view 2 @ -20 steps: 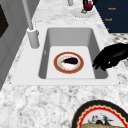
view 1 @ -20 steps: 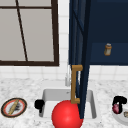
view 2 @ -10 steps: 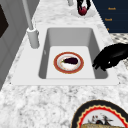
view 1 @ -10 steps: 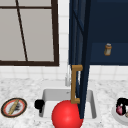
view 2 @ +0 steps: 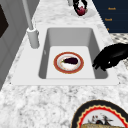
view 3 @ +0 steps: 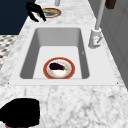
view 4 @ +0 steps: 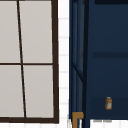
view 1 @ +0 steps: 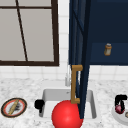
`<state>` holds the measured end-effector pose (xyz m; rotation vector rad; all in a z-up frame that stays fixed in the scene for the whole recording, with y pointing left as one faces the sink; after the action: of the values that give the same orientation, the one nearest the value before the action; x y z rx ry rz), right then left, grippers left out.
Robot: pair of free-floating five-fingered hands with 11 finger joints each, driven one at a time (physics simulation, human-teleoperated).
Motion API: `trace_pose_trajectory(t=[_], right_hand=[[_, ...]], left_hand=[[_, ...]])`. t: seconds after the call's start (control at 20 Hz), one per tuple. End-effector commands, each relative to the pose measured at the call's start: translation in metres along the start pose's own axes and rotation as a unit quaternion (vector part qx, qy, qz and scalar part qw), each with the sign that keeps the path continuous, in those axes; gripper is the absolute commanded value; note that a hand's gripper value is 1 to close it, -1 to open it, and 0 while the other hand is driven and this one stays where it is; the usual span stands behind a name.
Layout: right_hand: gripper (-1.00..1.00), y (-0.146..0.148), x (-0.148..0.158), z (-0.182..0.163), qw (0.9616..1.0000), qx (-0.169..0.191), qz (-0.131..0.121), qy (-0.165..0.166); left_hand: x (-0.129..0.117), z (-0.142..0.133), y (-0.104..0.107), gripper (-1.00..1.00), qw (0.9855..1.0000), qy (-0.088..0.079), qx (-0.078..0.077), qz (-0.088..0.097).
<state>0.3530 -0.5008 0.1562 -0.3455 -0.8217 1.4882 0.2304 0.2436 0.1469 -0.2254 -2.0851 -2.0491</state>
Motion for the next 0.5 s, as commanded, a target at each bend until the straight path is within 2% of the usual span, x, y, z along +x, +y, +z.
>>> trace_pose_trajectory(t=[0.0, 0.05, 0.15, 0.2, 0.25, 0.3, 0.35, 0.45], right_hand=[[-1.00, 0.009, -0.009, -0.008, 0.9999, 0.006, 0.006, -0.007], [-1.00, 0.008, -0.005, -0.007, 1.0000, 0.005, -0.001, -0.007], [-1.00, 0.013, -0.003, -0.003, 0.9998, 0.008, 0.001, -0.016], [-1.00, 0.010, 0.000, 0.000, 1.0000, 0.001, 0.002, -0.008], [-1.00, 0.006, 0.003, 0.006, 0.9997, -0.015, 0.020, -0.004], [-1.00, 0.003, 0.005, 0.012, 0.9989, -0.041, 0.021, 0.004], [-1.00, -0.004, 0.005, 0.017, 0.9983, -0.053, 0.019, 0.010], [-1.00, -0.013, 0.002, 0.022, 0.9977, -0.063, 0.023, 0.012]], left_hand=[[0.000, 0.000, 0.000, 0.00, 1.0000, 0.000, 0.000, 0.000], [0.000, 0.000, 0.000, 0.00, 1.0000, 0.000, 0.000, 0.000], [0.000, 0.000, 0.000, 0.00, 1.0000, 0.000, 0.000, 0.000], [0.000, 0.000, 0.000, 0.00, 1.0000, 0.000, 0.000, 0.000], [0.000, 0.000, 0.000, 0.00, 1.0000, 0.000, 0.000, 0.000], [0.000, 0.000, 0.000, 0.00, 1.0000, 0.000, 0.000, 0.000], [0.000, 0.000, 0.000, 0.00, 1.0000, 0.000, 0.000, 0.000], [0.000, 0.000, 0.000, 0.00, 1.0000, 0.000, 0.000, 0.000]])
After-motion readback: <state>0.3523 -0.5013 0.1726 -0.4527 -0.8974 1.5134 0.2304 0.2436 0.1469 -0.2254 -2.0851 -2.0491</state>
